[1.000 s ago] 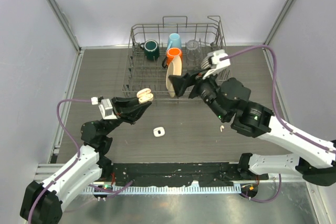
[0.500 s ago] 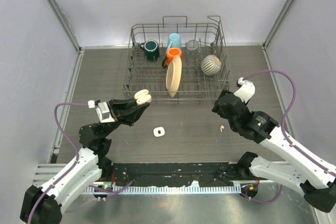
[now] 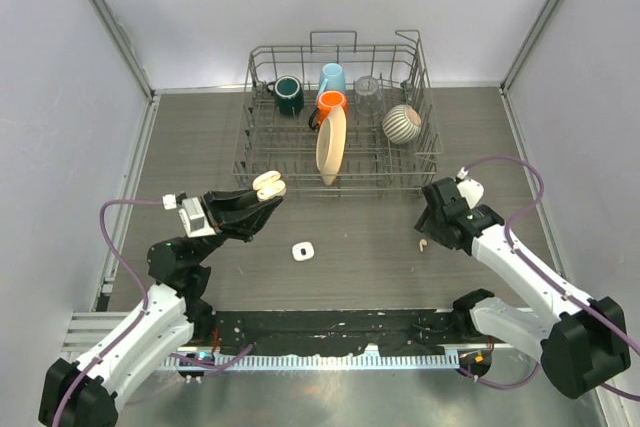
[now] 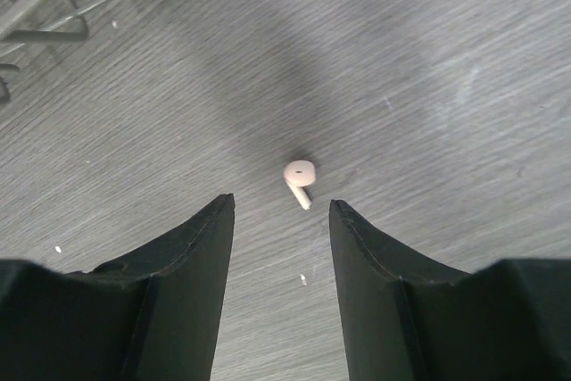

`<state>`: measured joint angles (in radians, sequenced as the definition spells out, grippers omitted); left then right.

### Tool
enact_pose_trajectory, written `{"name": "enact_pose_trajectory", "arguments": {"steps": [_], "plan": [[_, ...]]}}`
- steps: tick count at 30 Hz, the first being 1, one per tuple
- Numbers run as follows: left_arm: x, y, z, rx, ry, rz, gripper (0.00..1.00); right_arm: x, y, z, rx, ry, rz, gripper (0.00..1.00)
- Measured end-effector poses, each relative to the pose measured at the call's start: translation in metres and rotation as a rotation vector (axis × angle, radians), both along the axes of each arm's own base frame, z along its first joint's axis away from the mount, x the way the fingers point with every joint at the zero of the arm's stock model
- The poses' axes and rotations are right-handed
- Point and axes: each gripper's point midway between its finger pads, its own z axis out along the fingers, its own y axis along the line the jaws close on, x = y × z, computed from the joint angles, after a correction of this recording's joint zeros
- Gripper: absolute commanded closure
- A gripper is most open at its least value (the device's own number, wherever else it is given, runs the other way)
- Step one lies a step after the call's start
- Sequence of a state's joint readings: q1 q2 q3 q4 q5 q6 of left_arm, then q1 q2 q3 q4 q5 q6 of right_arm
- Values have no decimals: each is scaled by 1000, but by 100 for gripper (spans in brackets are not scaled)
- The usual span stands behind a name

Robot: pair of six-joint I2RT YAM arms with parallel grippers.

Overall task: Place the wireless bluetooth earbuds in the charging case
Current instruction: Pick up the earbud from the center of the board.

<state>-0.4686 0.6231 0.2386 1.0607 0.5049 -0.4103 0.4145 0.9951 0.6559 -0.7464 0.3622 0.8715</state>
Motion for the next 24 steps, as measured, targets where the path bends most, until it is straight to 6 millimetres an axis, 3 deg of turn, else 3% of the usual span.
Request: {"name": "enact_pose_trajectory", "arguments": {"steps": [5,11,24], "plan": [[0,0,0,-1,-1,1,100,11,10,-12,21,16,42,50],[1,0,-1,2,4,1,100,7,12,-37,7,83,70,51],[1,0,-1,3,5,1,100,10,9,-47,-13,81,96,57]]}}
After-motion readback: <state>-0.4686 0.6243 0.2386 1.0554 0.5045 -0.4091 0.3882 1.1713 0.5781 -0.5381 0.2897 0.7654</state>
